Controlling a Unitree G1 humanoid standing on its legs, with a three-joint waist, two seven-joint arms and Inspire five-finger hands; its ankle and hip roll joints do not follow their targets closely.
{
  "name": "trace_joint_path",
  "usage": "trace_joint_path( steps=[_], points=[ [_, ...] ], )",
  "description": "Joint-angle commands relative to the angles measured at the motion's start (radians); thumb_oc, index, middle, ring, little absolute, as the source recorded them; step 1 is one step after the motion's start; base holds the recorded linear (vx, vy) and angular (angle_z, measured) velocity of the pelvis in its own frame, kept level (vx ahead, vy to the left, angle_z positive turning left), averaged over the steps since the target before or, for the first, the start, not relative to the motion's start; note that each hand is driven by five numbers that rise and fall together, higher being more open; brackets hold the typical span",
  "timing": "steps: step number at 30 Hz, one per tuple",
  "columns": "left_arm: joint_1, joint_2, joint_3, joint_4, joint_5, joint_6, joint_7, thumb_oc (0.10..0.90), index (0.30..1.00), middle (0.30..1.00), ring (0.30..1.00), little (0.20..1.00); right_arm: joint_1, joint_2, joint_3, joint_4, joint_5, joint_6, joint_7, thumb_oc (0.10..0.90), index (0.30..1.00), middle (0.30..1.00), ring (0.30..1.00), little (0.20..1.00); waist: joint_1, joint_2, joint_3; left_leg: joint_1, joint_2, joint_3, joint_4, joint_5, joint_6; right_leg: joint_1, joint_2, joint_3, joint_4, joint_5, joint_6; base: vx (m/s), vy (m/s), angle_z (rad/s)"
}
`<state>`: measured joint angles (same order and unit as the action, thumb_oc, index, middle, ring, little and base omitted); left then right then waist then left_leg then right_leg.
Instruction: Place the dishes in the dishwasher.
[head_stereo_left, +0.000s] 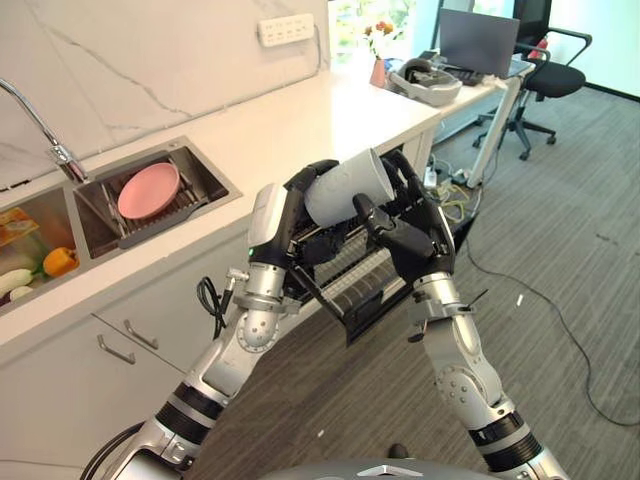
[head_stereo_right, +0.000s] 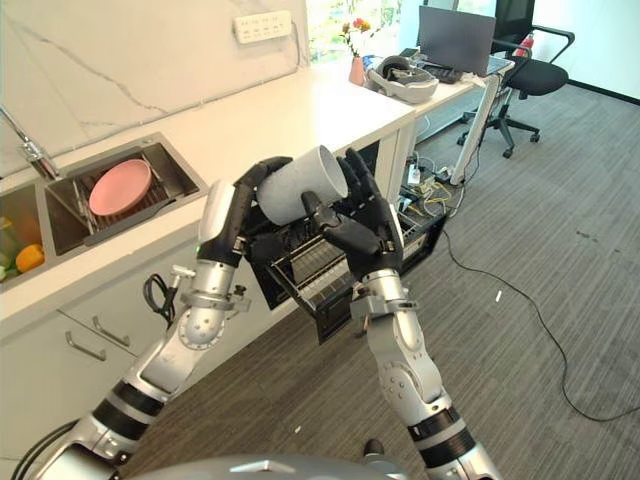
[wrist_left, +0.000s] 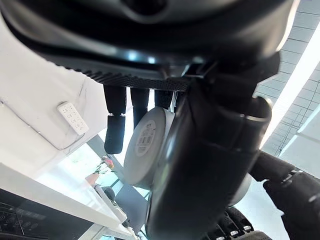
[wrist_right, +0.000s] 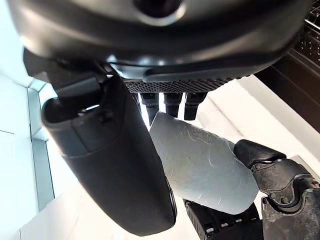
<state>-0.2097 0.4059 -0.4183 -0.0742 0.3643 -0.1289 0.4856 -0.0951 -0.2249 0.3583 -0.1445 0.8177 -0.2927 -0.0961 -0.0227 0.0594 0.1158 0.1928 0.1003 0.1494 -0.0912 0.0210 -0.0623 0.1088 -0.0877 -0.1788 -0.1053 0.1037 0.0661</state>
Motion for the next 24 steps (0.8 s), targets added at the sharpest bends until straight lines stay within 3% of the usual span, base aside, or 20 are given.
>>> trace_joint_path(
  steps=[1,9,12,15,21,24],
  points=[
    [-0.156,0.014,-0.019,-0.013,0.029,-0.073,0.016,0.4,0.3,0.3,0.3,0.3,-0.119,0.051,0.0,-0.122,0.018,-0.094,0.052,0.8,0.9,0.9,0.9,0.9,0.003,-0.046,-0.043,0.014,0.014,-0.007,0.004,-0.061,-0.039,0.071,-0.059,-0.048,0.018,-0.125,0.091,0.0,0.0,0.0],
    [-0.145,0.011,-0.042,-0.023,0.044,-0.074,0.018,0.4,0.3,0.3,0.3,0.3,-0.101,0.053,0.017,-0.094,0.009,-0.081,0.031,0.8,0.9,0.9,0.9,0.9,0.005,-0.043,-0.041,0.015,0.016,-0.013,0.004,-0.061,-0.041,0.076,-0.057,-0.054,0.018,-0.129,0.087,0.0,0.0,0.0],
    [-0.136,-0.007,-0.055,-0.039,0.023,-0.068,0.049,0.4,0.3,0.3,0.3,0.3,-0.076,0.101,0.035,-0.057,0.125,-0.102,-0.004,0.8,0.9,0.9,0.9,0.9,0.006,-0.041,-0.041,0.016,0.017,-0.015,0.004,-0.059,-0.042,0.08,-0.056,-0.059,0.018,-0.131,0.085,0.0,0.0,0.0],
    [-0.133,-0.008,-0.061,-0.052,0.026,-0.069,0.054,0.4,0.3,0.3,0.3,0.3,-0.059,0.103,0.03,-0.058,0.151,-0.102,-0.013,0.8,0.9,0.9,0.9,0.9,0.007,-0.042,-0.04,0.016,0.017,-0.015,0.004,-0.059,-0.043,0.081,-0.057,-0.062,0.018,-0.131,0.085,0.0,-0.001,0.01],
    [-0.135,0.007,-0.099,-0.074,0.037,-0.081,0.023,0.4,0.3,0.3,0.3,0.3,-0.04,0.114,0.037,-0.054,0.242,-0.107,0.006,0.8,0.9,0.9,0.9,0.9,0.012,-0.046,-0.041,0.012,0.02,-0.022,0.004,-0.057,-0.045,0.082,-0.055,-0.068,0.018,-0.132,0.084,0.0,-0.003,0.05],
    [-0.146,0.042,-0.133,-0.108,0.058,-0.111,-0.046,0.4,0.3,0.3,0.3,0.3,-0.048,0.099,0.043,-0.049,0.305,-0.096,0.046,0.8,0.9,0.9,0.9,0.9,0.019,-0.05,-0.042,0.011,0.02,-0.024,0.004,-0.056,-0.047,0.082,-0.055,-0.071,0.018,-0.132,0.084,0.0,0.0,0.0]
  ],
)
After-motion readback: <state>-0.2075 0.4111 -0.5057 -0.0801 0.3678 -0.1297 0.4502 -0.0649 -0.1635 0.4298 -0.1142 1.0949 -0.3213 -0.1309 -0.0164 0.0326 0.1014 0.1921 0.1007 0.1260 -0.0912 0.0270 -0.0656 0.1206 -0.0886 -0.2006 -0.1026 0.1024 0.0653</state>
